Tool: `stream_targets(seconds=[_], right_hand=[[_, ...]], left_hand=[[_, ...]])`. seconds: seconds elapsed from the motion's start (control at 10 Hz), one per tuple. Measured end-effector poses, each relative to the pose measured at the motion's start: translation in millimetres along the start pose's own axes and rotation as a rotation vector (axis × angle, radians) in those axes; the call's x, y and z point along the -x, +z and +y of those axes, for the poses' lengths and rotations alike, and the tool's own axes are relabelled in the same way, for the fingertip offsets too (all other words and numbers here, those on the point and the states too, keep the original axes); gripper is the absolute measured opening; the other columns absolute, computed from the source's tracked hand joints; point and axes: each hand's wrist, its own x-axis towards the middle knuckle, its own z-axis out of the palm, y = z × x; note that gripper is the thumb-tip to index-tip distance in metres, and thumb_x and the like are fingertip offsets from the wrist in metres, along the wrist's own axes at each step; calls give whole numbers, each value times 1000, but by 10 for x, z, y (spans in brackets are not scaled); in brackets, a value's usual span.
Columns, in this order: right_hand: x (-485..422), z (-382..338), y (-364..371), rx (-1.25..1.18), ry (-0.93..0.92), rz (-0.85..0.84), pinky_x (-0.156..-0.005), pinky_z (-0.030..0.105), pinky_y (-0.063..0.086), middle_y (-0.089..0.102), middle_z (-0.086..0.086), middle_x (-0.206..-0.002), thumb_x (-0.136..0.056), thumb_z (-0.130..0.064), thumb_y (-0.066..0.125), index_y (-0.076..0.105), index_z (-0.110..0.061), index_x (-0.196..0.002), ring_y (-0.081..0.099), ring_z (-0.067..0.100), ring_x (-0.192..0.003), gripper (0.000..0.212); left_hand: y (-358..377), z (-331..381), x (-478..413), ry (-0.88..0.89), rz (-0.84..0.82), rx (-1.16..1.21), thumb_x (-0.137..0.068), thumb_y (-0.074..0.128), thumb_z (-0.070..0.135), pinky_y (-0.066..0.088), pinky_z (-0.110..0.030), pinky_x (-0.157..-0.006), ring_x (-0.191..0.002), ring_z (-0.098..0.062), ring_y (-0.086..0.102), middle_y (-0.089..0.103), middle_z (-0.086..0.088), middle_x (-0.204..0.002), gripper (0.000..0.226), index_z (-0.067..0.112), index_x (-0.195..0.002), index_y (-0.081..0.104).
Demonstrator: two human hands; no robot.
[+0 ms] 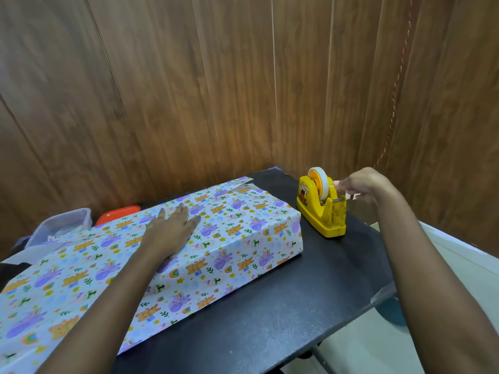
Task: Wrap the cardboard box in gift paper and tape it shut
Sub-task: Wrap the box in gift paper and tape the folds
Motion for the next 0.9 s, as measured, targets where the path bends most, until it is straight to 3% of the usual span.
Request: stream_targets(seconds=[0.1, 0.2, 0.3, 0.4, 0.6, 0.7, 0.9], right_hand=[[54, 81, 4, -70, 87, -35, -41, 14, 37, 48, 8, -69, -91, -5, 59, 55, -1, -71, 41, 13, -58, 20], [81, 282, 105, -140, 189, -100, -32, 9, 32, 48, 6, -67, -94, -11, 53, 55, -7, -73, 41, 13, -55, 22], [67, 416, 186, -253, 173, -65, -49, 21, 41, 55, 6, -68, -95, -11, 52, 59, -8, -77, 50, 14, -60, 20], [66, 495, 259, -410, 125, -16, -42, 18, 45, 61, 4, -53, -94, -9, 51, 58, -6, -78, 53, 14, -60, 18], [112, 537, 509, -737, 176, 145, -53, 24, 49, 60, 9, -73, -96, -13, 52, 56, -4, -81, 60, 16, -63, 18], [179, 457, 582, -883, 217, 181, -53, 25, 50, 56, 9, -70, -97, -4, 46, 54, -2, -86, 56, 14, -60, 13], [235, 421, 576, -1130, 338, 135, -45, 27, 49, 49, 9, -73, -95, 7, 34, 45, -3, -76, 51, 14, -63, 24]], left_hand=[[2, 0, -10, -2, 3, -10, -97, 16, 55, 9, -45, -116, -146, -28, -1, -1, 6, -158, 64, 21, -152, 6], [8, -6, -19, -3, -1, -23, -97, 15, 54, 10, -45, -116, -146, -28, -1, -1, 6, -158, 64, 21, -152, 5], [17, -13, -26, -3, -2, -27, -97, 14, 55, 11, -45, -115, -146, -28, -1, -1, 6, -158, 64, 21, -152, 6], [20, -18, -38, -4, 2, -27, -97, 14, 55, 11, -45, -115, -146, -28, -1, 0, 7, -158, 65, 21, -152, 7], [19, -9, -32, -5, 6, -27, -97, 14, 55, 10, -45, -115, -146, -27, -1, -1, 6, -158, 65, 21, -152, 6], [15, -5, -32, -8, 4, -20, -97, 14, 56, 10, -44, -116, -146, -27, 0, -1, 6, -158, 65, 21, -152, 6], [-31, 2, -26, 16, -23, -40, -98, 16, 52, 13, -41, -115, -145, -30, 0, 0, 4, -159, 63, 21, -152, 7]])
